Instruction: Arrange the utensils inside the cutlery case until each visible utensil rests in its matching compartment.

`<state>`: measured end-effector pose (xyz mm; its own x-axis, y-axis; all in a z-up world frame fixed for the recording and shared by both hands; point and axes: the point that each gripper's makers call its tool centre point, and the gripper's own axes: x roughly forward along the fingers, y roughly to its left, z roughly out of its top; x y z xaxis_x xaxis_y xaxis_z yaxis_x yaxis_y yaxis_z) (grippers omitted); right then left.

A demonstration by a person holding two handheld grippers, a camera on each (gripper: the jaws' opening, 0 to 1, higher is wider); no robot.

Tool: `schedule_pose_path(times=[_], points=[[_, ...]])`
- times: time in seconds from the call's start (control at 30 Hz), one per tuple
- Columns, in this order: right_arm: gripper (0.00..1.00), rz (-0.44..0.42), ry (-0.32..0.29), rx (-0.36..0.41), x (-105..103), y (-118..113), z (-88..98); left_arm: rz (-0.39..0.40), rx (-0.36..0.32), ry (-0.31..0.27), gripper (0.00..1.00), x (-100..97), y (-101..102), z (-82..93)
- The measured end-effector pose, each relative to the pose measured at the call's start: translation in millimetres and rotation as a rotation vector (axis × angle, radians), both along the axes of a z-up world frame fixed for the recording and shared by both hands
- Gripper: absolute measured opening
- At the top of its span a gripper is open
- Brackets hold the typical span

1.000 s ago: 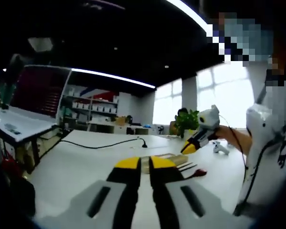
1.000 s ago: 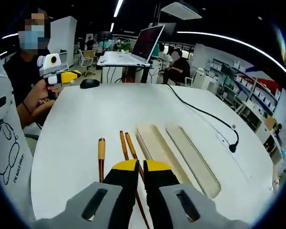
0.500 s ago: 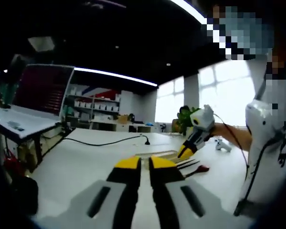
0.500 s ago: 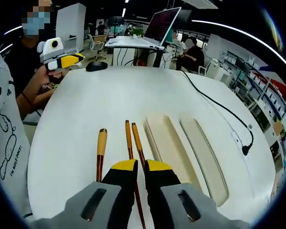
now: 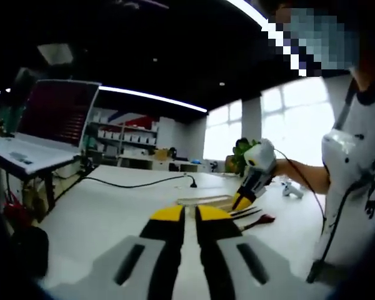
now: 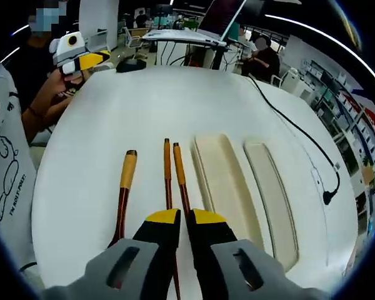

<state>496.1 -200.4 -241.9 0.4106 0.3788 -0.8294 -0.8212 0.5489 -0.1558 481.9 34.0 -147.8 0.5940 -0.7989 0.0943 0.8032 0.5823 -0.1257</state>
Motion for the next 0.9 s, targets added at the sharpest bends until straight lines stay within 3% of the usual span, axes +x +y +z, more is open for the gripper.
schedule_pose_path(times=[0.43,0.63,0.9], points=[[0.06,0.029,0.045,-0.065,2,-3,-11.3,0.001,-0.006,0.002,0.07,-1.3,6,-0.5],[0.07,0.037,0.085,-0.034,4,2,-10.1,-0.006,-0.005,0.003,0.07,-3.0,5,0.2],[0.06,0.068,0.123,-0.064,4,1,-14.7,-0.010,-0.006,0.001,0.07,-2.8,4,2.2]])
